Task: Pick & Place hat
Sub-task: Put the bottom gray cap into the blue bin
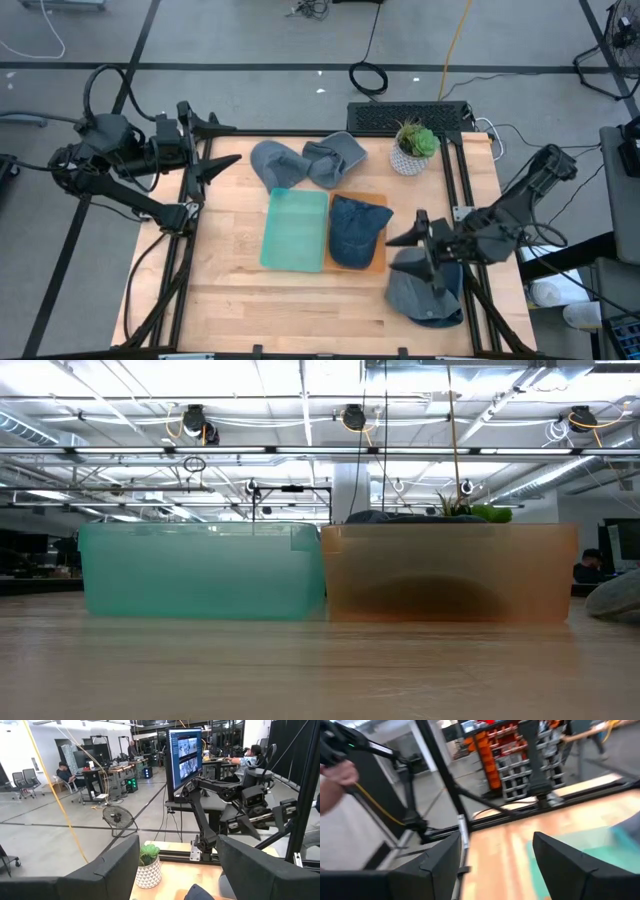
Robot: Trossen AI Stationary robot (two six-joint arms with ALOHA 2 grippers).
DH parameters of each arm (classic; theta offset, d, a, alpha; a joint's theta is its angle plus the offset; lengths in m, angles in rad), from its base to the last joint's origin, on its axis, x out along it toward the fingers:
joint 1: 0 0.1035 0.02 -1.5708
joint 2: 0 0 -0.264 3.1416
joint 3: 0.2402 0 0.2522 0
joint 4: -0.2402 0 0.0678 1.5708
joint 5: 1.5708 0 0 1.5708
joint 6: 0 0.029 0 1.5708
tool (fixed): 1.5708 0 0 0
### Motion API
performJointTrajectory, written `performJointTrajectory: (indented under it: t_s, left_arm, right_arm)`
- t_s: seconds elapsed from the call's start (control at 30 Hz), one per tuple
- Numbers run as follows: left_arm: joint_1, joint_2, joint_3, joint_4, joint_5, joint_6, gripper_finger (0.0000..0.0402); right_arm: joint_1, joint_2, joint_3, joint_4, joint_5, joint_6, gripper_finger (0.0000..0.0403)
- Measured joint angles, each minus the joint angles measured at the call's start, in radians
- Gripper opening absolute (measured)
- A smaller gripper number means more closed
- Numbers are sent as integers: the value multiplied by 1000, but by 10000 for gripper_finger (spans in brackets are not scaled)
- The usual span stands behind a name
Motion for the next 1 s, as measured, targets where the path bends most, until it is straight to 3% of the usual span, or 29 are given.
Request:
performJointTrajectory:
  t_s: [0.33,0.57,0.87,1.0]
  left_arm:
    - [0,2,0,-42,-11,-82,269]
    - [0,3,0,-42,-18,-84,269]
    - [0,3,0,-42,-17,-135,269]
    - [0,3,0,-42,-13,-135,269]
  right_arm:
    - [193,0,0,-71,-43,265,231]
    - [264,0,0,-273,-276,572,227]
    - [268,0,0,-336,-554,743,210]
    - [268,0,0,-341,-632,756,212]
